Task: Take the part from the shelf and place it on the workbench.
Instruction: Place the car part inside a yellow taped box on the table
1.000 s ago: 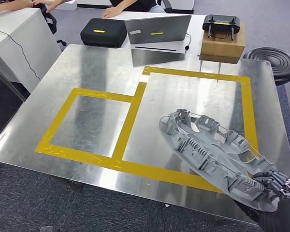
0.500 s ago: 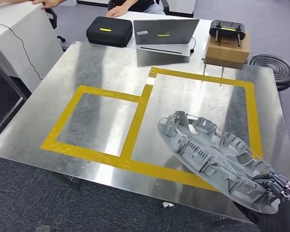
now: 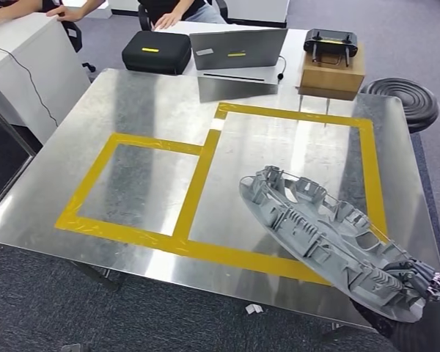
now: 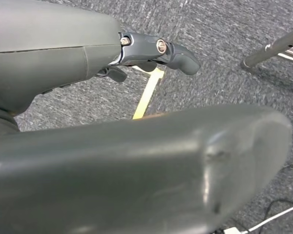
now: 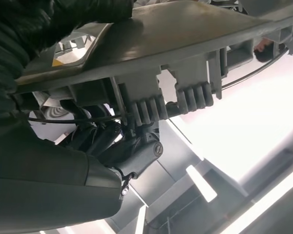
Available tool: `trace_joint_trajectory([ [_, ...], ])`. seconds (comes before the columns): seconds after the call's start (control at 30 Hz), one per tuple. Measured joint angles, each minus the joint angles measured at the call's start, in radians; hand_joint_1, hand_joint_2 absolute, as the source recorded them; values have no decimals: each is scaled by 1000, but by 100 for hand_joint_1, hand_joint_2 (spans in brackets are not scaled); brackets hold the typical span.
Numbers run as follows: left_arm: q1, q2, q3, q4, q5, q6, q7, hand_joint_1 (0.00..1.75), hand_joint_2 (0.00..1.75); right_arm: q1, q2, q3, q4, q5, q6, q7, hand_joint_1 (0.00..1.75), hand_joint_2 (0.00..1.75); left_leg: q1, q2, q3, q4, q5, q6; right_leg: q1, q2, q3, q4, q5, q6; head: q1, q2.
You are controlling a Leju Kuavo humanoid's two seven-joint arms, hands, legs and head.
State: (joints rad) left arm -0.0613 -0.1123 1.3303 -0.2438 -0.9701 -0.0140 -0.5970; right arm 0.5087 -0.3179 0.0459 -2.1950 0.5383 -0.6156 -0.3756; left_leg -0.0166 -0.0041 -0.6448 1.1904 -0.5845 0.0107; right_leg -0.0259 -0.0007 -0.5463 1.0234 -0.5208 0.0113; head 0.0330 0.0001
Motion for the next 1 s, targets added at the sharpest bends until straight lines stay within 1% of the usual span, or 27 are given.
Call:
trace_joint_trajectory([
  [0.03, 0, 0, 0, 0, 0, 0, 0, 0, 0, 0, 0, 1, 0, -4, 2, -1, 175, 175, 6, 0, -24, 61, -27, -6, 0, 1, -2, 0, 1, 0, 0, 0],
  [0.07, 1, 0, 0, 0, 0, 0, 0, 0, 0, 0, 0, 1, 0, -8, 4, -1, 175, 175, 12, 0, -39, 102, -40, -10, -1, 3, -3, 0, 1, 0, 0, 0],
  [0.1, 1, 0, 0, 0, 0, 0, 0, 0, 0, 0, 0, 1, 0, -13, 7, -1, 175, 175, 16, 0, -39, 108, -33, -12, -2, 6, -4, 0, 1, 0, 0, 0],
  [0.13, 1, 0, 0, 0, -1, 0, 0, 0, 0, -1, 0, 1, 0, -18, 10, -1, 175, 175, 18, 0, -20, 76, -8, -13, -4, 9, -4, 0, 2, 2, 0, 0],
  [0.17, 1, 0, 0, 0, -2, 0, 0, 0, 0, -2, 0, 1, 0, -22, 13, -2, 175, 175, 20, 0, 13, 14, 29, -13, -5, 11, -2, 0, 2, 3, 0, 0],
  [0.2, 1, 0, 0, 0, -2, 0, 0, 0, 0, -3, 0, 0, 0, -26, 17, -2, 175, 175, 21, -3, 47, -53, 55, -12, -6, 14, -2, 0, 3, 6, 0, 0],
  [0.23, 0, 0, 0, 0, -3, 0, -1, 0, 0, -4, 0, 0, 0, -29, 21, -2, 175, 175, 20, -5, 75, -112, 73, -10, -6, 16, -3, 0, 3, 11, 0, 0],
  [0.27, -1, 0, 0, 0, -3, 0, -1, 0, 0, -6, 0, -1, 0, -32, 25, -2, 175, 175, 19, -6, 91, -148, 79, -7, -6, 18, -6, 0, 5, 18, 0, 0],
  [0.3, -2, 0, 0, 0, -3, 0, -1, 0, 0, -8, 0, -3, 1, -36, 31, -1, 175, 175, 16, -8, 94, -161, 76, -3, -6, 20, -10, -1, 8, 26, 0, 0],
  [0.37, -1, -1, 0, 0, -5, 0, -1, 0, 0, -18, 1, -6, 4, -50, 56, 9, 175, 175, 16, -5, 90, -170, 81, 8, -8, 22, -16, -5, 13, 40, 0, 0],
  [0.4, 0, -1, 0, 0, -6, 0, 0, 0, 0, -24, 1, -9, 9, -59, 73, 16, 175, 175, 16, -5, 91, -175, 84, 10, -8, 20, -14, -9, 16, 39, 2, 0],
  [0.43, -1, -2, 0, 0, -8, 0, 0, 0, 0, -30, 1, -12, 15, -69, 91, 24, 175, 175, 16, -5, 92, -179, 87, 11, -7, 19, -13, -13, 15, 30, 4, 0],
  [0.47, -2, -2, 0, 0, -10, 0, 0, 0, 0, -35, 2, -16, 21, -76, 104, 30, 175, 175, 16, -6, 94, -183, 88, 11, -7, 17, -12, -17, 15, 18, 6, 0],
  [0.5, -2, -2, 0, 0, -12, 0, 1, 0, 0, -39, 2, -19, 28, -81, 112, 33, 175, 175, 13, -7, 94, -183, 87, 9, -5, 15, -10, -21, 18, 8, 8, 0],
  [0.53, -3, -2, 0, 0, -13, 0, 1, 0, 0, -42, 2, -22, 34, -83, 117, 35, 175, 175, 11, -7, 94, -182, 88, 11, -6, 15, -11, -24, 18, 4, 9, 0],
  [0.63, -2, -2, 0, 0, -14, 0, 1, 0, 0, -51, 3, -29, 49, -85, 130, 41, 175, 175, 8, -7, 93, -181, 87, 19, -9, 15, -10, -30, 25, 19, 9, 0],
  [0.73, -2, -2, 0, 0, -19, -3, 1, 0, 0, -66, 3, -40, 68, -86, 173, 66, 175, 175, 5, -6, 90, -179, 89, 23, -12, 17, -3, -33, 32, 32, 9, 0],
  [0.9, -6, 0, -2, 0, -37, -10, 3, 0, 0, -142, -9, -85, 170, -85, 300, 141, 175, 175, 4, -5, 90, -178, 91, 26, -13, 17, -2, -35, 34, 44, 8, 0],
  [1.0, -9, 2, -8, 0, -43, -11, 6, 0, 0, -179, -20, -110, 238, -80, 333, 159, 175, 175, 4, -5, 89, -178, 93, 27, -13, 15, -3, -35, 34, 49, 8, 0],
])
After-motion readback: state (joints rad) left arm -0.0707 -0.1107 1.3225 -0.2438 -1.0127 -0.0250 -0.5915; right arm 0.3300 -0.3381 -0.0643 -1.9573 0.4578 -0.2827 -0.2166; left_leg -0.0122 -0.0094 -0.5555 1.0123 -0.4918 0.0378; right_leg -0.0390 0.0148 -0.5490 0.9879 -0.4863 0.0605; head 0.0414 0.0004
